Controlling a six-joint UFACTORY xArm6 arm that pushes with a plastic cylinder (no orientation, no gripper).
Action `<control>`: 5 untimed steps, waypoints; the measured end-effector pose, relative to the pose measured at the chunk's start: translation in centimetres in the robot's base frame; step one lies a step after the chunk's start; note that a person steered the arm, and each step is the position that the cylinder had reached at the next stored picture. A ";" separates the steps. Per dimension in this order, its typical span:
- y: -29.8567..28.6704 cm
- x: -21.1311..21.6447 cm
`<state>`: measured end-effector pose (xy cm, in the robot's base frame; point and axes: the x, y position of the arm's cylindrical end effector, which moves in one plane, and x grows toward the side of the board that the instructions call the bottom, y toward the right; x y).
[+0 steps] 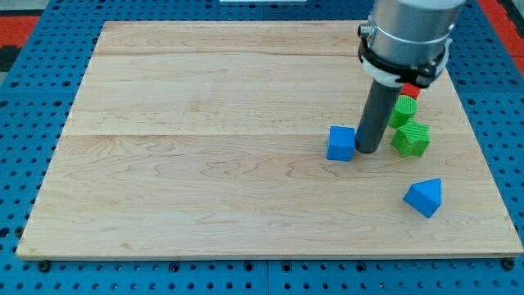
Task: Slide the blue cube to the center left
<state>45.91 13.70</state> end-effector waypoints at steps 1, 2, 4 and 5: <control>-3.2 -2.7; -3.0 -2.4; -5.5 1.0; -14.3 -1.4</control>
<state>44.49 -0.62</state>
